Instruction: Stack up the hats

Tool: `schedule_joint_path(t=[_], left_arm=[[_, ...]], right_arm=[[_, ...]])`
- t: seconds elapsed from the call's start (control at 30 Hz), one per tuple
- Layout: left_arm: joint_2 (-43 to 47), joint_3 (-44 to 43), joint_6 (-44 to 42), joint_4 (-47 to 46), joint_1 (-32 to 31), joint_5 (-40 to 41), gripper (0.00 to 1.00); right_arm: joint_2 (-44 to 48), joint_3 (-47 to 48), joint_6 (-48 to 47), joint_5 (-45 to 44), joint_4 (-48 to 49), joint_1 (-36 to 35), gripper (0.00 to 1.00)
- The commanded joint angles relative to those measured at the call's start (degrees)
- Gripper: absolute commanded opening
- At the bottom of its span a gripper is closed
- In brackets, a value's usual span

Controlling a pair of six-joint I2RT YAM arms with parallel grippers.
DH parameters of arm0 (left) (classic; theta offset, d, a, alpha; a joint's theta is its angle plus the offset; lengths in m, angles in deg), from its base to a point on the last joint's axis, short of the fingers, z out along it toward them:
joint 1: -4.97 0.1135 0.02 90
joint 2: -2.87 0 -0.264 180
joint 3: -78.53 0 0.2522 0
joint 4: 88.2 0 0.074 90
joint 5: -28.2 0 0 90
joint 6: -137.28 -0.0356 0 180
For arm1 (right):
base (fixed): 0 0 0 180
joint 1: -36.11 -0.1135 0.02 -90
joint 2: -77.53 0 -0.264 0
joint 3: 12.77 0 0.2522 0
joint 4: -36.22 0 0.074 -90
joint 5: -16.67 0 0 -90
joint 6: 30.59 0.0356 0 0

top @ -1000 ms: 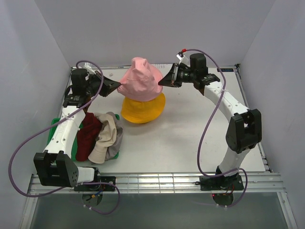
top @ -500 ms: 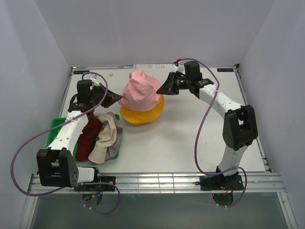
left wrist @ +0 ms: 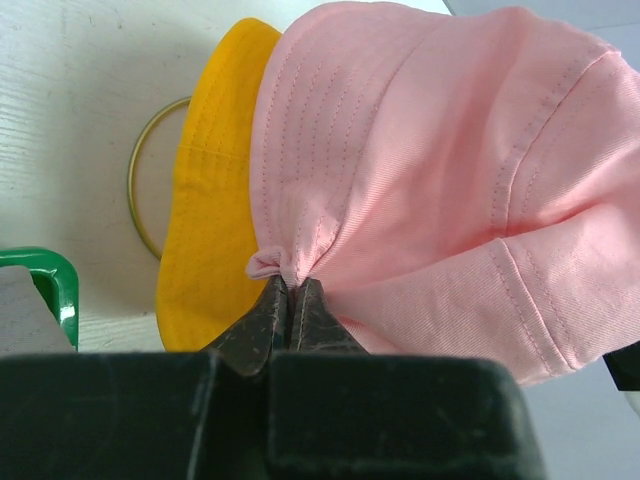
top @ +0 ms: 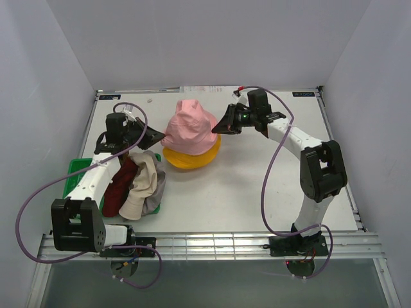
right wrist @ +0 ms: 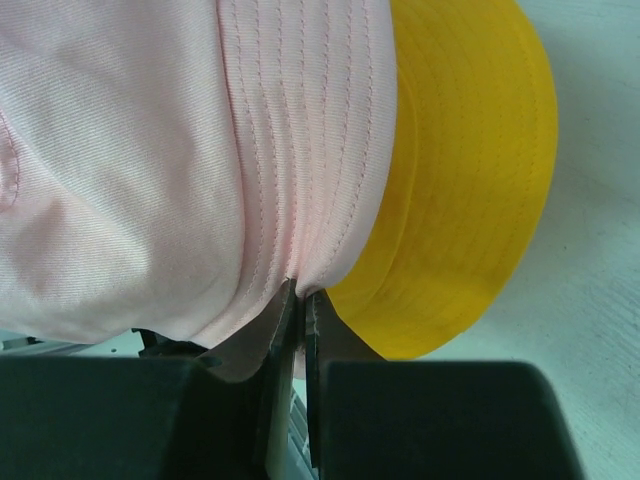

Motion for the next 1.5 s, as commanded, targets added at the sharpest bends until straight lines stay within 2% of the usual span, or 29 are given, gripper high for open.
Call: schedule_joint_path(t=[0.0,0.43,0.5,0.53,0.63,0.67,0.77,0.8,0.87,1.23,1.47], left_arm=[[0.74,1.75,-1.45,-0.23,0.19,-0.24,0.0],[-2.78,1.32,-4.87,1.61,-1.21,0.9,0.0],[-3.04,0.88,-5.32,2.4,-1.39,1.6,0.02],[-3.13,0.7,-5.93,2.75,-1.39,1.77,0.05],[-2.69,0.09,-7.16,4.42,-1.48,1.95,0.22],[-2.43,-0.18,-7.51,4.69,-1.48,2.13,0.32],[-1.2,-1.41,-8.65,6.27,-1.48,2.92,0.47],[-0.94,-2.45,-9.01,6.71,-1.39,3.35,0.55],[-0.32,-3.43,-9.71,8.11,-1.39,3.88,0.61],[1.09,-11.16,-10.15,14.0,-1.39,7.66,0.63],[0.21,-13.28,-10.5,14.71,-1.13,7.49,0.63]], right_arm=[[-1.22,-1.06,-2.18,-0.73,0.84,-0.05,0.08],[-3.42,-0.63,-2.62,-1.08,0.93,0.3,0.08],[-3.86,0.25,-2.36,-1.17,0.84,0.3,0.08],[-3.95,0.69,-2.27,-1.17,0.66,0.3,0.08],[-4.74,2.45,-2.18,-1.08,0.14,0.39,0.1],[-4.83,2.97,-2.27,-1.08,-0.39,0.39,0.11],[-5.62,4.73,-2.44,-0.9,-1.18,0.39,0.12],[-5.88,5.61,-2.53,-0.99,-1.27,0.31,0.12],[-6.4,6.58,-3.14,-1.16,-2.32,0.3,0.14],[-10.27,15.45,-6.57,-0.9,-6.28,0.48,0.28],[-12.29,18.7,-6.84,0.33,-6.02,0.57,0.44]])
